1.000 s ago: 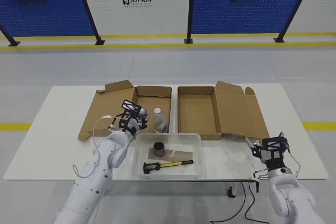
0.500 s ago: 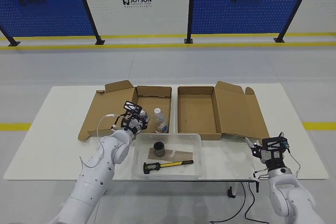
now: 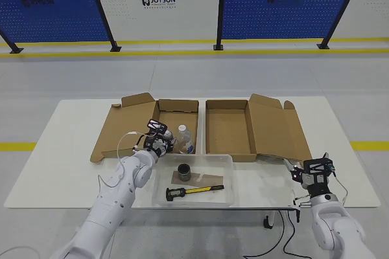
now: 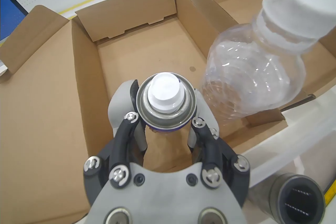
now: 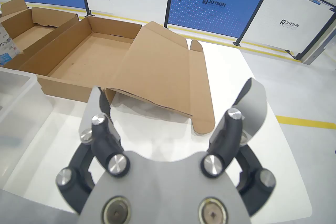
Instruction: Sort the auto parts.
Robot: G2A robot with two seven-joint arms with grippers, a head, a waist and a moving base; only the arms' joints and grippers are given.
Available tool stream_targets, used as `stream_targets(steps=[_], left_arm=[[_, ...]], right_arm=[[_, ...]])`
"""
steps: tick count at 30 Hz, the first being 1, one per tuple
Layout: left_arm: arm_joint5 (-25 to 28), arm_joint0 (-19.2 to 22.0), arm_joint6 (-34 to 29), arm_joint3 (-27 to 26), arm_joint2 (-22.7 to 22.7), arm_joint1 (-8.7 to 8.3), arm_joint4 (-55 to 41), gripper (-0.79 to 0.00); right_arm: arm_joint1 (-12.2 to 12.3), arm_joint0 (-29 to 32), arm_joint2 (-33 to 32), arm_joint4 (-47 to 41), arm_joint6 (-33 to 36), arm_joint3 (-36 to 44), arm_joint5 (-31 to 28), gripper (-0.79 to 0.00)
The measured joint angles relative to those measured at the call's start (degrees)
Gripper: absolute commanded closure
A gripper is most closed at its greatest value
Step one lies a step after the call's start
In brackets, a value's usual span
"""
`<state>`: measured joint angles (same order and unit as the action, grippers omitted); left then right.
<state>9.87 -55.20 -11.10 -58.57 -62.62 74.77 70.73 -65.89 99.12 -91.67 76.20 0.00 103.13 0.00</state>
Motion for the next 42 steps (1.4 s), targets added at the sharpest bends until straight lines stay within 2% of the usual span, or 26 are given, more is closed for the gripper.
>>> stream_targets(steps=[2, 5, 6, 9, 14, 18, 22, 30, 33, 37, 42], left_arm=[[0.2, 0.3, 0.1, 0.7, 0.2, 0.13, -0.1, 0.0], [0.6, 0.5, 0.5, 1.6, 0.4, 0.3, -0.5, -0.135], [0.6, 0.6, 0.6, 1.8, 0.5, 0.35, -0.5, -0.237], [0.7, 0.8, 0.8, 2.5, 0.8, 0.54, -0.6, -0.28], [0.6, 1.1, 0.8, 3.1, 1.1, 0.78, -0.5, -0.296], [0.5, 1.1, 0.9, 3.1, 1.0, 0.81, -0.3, -0.363], [0.6, 1.0, 0.8, 2.9, 0.9, 0.79, 0.1, -0.329], [1.5, 1.0, -0.3, 1.7, 0.1, 0.39, 2.2, -0.376], [1.4, 0.3, -0.2, 0.1, -0.5, 0.18, 2.5, -0.391], [1.4, -1.1, -0.5, -3.0, -1.4, -0.16, 2.9, -0.456], [1.3, -4.1, -1.4, -9.6, -3.8, -1.01, 4.1, -0.48]], right_arm=[[0.0, 0.0, 0.0, 0.0, 0.0, 0.0, 0.0, -0.785], [0.0, 0.0, 0.0, 0.0, 0.0, 0.0, 0.0, -0.785], [0.0, 0.0, 0.0, 0.0, 0.0, 0.0, 0.0, -0.785], [0.0, 0.0, 0.0, 0.0, 0.0, 0.0, 0.0, -0.785], [0.0, 0.0, 0.0, 0.0, 0.0, 0.0, 0.0, -0.785], [0.0, 0.0, 0.0, 0.0, 0.0, 0.0, 0.0, -0.785], [0.0, 0.0, 0.0, 0.0, 0.0, 0.0, 0.0, -0.785], [0.0, 0.0, 0.0, 0.0, 0.0, 0.0, 0.0, -0.785], [0.0, 0.0, 0.0, 0.0, 0.0, 0.0, 0.0, -0.785], [0.0, 0.0, 0.0, 0.0, 0.0, 0.0, 0.0, -0.785], [0.0, 0.0, 0.0, 0.0, 0.0, 0.0, 0.0, -0.785]])
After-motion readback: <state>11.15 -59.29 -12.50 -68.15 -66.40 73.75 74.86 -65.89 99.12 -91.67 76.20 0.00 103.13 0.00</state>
